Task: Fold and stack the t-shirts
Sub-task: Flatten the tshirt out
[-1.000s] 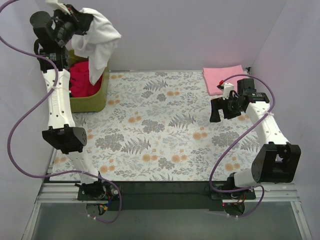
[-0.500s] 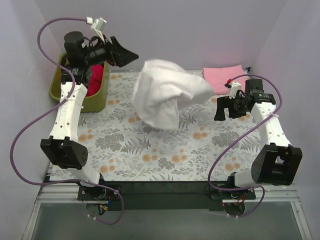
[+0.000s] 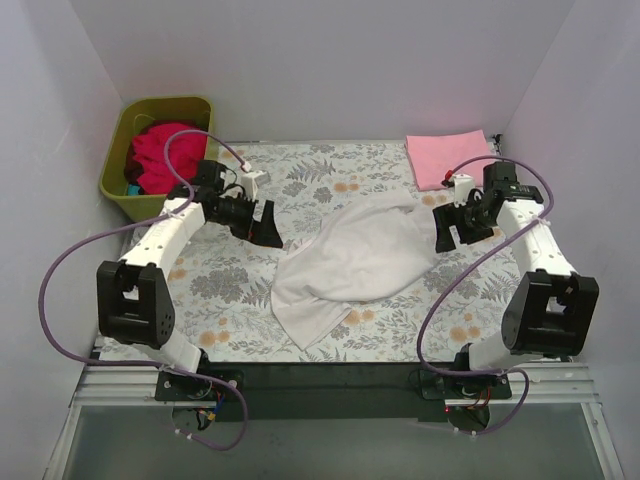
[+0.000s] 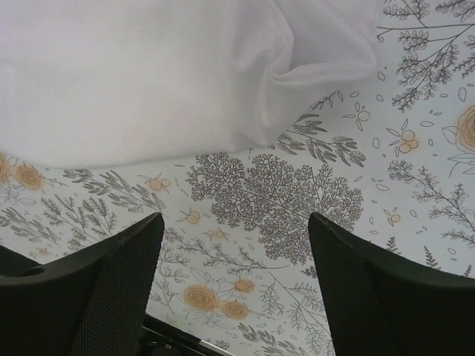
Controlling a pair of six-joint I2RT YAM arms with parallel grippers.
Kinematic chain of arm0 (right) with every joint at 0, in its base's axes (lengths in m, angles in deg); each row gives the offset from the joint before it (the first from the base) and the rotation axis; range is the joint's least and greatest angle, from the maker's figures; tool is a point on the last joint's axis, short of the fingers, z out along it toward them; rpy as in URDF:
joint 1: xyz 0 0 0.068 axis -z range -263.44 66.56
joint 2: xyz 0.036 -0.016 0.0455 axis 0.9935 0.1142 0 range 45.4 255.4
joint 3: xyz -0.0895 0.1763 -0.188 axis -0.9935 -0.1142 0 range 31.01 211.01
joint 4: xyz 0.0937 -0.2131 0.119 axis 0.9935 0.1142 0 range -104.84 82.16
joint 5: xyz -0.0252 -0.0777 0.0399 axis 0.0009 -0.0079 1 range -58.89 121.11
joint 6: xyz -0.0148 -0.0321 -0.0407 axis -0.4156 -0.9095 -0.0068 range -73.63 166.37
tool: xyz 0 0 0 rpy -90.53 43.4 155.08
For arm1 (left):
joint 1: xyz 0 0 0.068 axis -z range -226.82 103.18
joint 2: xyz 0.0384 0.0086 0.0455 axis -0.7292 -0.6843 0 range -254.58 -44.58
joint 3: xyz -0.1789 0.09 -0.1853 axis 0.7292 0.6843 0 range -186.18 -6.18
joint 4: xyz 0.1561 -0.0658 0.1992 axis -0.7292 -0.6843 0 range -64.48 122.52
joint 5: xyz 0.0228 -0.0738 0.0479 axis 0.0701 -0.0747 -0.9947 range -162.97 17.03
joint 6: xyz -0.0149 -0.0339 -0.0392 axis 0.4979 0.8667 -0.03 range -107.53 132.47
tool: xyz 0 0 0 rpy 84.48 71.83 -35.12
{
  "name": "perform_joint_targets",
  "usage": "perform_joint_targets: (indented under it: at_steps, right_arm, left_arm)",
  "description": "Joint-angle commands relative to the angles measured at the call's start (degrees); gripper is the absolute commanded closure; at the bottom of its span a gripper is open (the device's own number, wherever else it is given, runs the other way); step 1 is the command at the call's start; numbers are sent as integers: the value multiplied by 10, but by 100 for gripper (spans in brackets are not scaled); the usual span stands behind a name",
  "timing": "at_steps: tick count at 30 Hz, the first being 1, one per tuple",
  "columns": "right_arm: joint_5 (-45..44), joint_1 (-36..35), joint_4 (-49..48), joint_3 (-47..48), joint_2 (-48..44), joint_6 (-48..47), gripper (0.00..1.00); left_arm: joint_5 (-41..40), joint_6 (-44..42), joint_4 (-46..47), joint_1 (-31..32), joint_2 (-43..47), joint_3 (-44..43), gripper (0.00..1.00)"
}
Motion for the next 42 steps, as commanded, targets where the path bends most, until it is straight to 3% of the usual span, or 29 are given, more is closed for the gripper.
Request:
perform_joint_targets:
  at_steps: [1, 4, 9, 12, 18, 21, 22, 27, 31, 32, 33, 34, 36, 37, 42]
  right_arm:
    - [-19, 0, 7, 7, 40, -17, 16]
    - [-18, -5, 6, 40, 97, -12, 24]
    - [-21, -24, -8, 75, 182, -4, 28]
    - [-41, -31, -22, 79, 214, -3, 29]
    - [-86, -40, -44, 39, 247, -15, 40]
    - [-114, -40, -46, 5, 237, -29, 54]
    - [-113, -40, -41, -4, 229, -33, 61]
    - [-50, -40, -6, -3, 153, -53, 73]
    - [-12, -39, 24, 39, 137, -46, 97]
    - [-6, -39, 31, 45, 136, -43, 96]
    - [1, -39, 35, 50, 136, -40, 92]
    - [4, -39, 36, 55, 136, -39, 80]
    - [20, -39, 39, 55, 136, -37, 69]
    - [28, -39, 43, 55, 136, -35, 58]
    - [54, -59, 40, 52, 160, -24, 39]
  left_arm:
    - [-47, -66, -36, 50, 9, 29, 9]
    - [-117, -50, -22, 98, -10, 63, 9]
    - [-192, -29, 6, 137, -39, 94, 13]
    - [-229, -16, 24, 140, -72, 94, 31]
    - [-280, 13, 41, 139, -126, 71, 52]
    - [-297, 28, 51, 125, -136, 51, 83]
    - [-302, 32, 51, 104, -142, 43, 100]
    - [-285, 41, 36, 7, -173, -64, 100]
    - [-232, 7, -4, -34, -173, -132, 100]
    - [-219, -2, -13, -34, -166, -136, 72]
    - [-201, -14, -39, -34, -159, -140, 54]
    - [-172, -24, -49, -33, -149, -137, 33]
    - [-149, -62, -78, -32, -114, -122, 10]
    - [-150, -70, -83, -28, -103, -96, 6]
    - [-203, -109, -94, -24, -48, -8, 5]
